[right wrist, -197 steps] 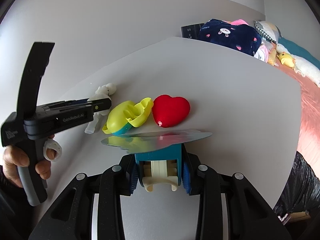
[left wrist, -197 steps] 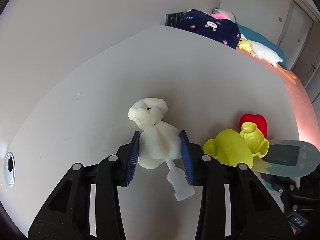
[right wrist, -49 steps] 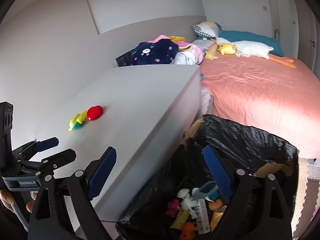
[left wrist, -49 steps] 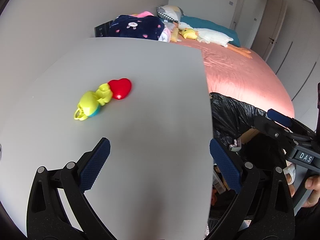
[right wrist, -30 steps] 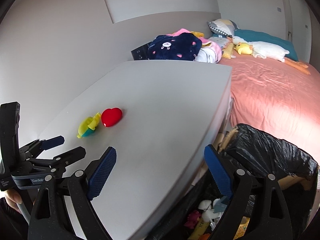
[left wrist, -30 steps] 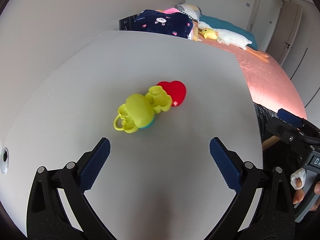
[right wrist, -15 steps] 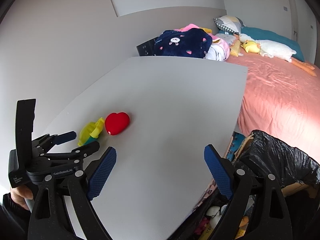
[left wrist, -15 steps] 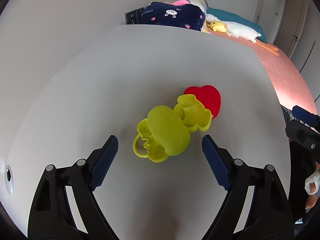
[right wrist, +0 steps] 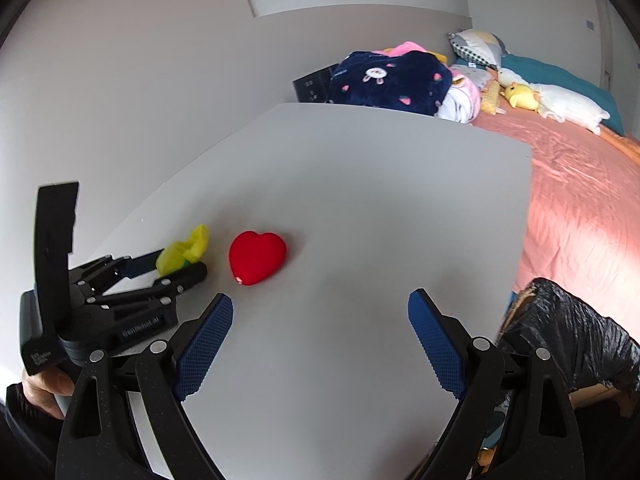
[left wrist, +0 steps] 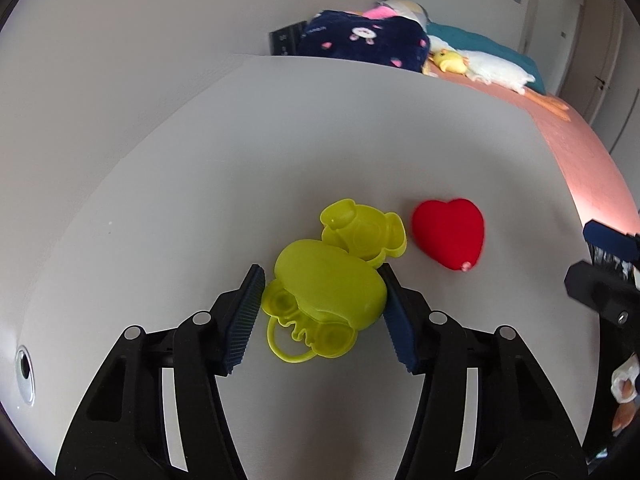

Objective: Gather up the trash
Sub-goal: 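Grasp the yellow-green toy with the left tool while the right tool grasps the red heart, then carry the yellow-green toy and red heart over the trash bag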

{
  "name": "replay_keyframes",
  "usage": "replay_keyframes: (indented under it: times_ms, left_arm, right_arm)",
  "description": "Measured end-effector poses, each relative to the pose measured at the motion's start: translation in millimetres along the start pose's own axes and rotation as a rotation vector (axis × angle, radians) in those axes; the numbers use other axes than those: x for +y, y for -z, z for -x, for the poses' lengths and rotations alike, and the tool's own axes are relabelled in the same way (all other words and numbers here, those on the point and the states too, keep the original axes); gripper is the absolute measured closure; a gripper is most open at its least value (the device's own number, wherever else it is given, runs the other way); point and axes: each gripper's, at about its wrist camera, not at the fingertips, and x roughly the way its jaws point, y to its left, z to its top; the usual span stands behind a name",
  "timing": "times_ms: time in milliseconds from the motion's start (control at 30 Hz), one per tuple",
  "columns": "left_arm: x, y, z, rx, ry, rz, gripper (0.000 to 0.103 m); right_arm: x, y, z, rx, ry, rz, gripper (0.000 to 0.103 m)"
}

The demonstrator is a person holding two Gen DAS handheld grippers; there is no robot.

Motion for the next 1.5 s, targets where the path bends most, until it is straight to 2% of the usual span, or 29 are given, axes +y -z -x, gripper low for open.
replay_keyframes:
  times_ms: [300, 600, 667, 767, 833, 933, 1100, 1167, 1500]
  left_arm:
    - [37, -6, 18, -0.035, -0.052, 0.09, 0.047]
    - [62, -10, 26, -0.044, -0.056, 0.146, 0.047]
    - [65, -11, 27, -0.044, -0.054, 0.153, 0.047]
    - [68, -11, 29, -0.046, -0.052, 0.16, 0.047]
    - [69, -11, 31, -0.048, -0.051, 0.162, 0.047]
    - [68, -12, 33, -0.051, -0.046, 0.164, 0.047]
    - [66, -14, 35, -0.056, -0.038, 0.158, 0.047]
    - [66, -12, 39, -0.061, -0.036, 0.155, 0.047]
    - [61, -15, 46, -0.079, -0.004, 0.16, 0.047]
  right_arm:
    - [22, -9, -22, 0.042, -0.01, 0.049, 0.014]
    - [43, -23, -46, 0.056, 0.0, 0.08, 0.014]
    - [46, -25, -51, 0.062, 0.004, 0.092, 0.017]
    - [53, -27, -60, 0.085, 0.012, 0.113, 0.028]
    - [56, -28, -66, 0.1, 0.022, 0.127, 0.039]
    - [58, -25, -71, 0.116, 0.035, 0.137, 0.047]
    - [61, -24, -76, 0.116, 0.062, 0.155, 0.048]
    - [62, -23, -77, 0.109, 0.07, 0.164, 0.054]
    - [57, -19, -58, 0.073, 0.063, 0.16, 0.054]
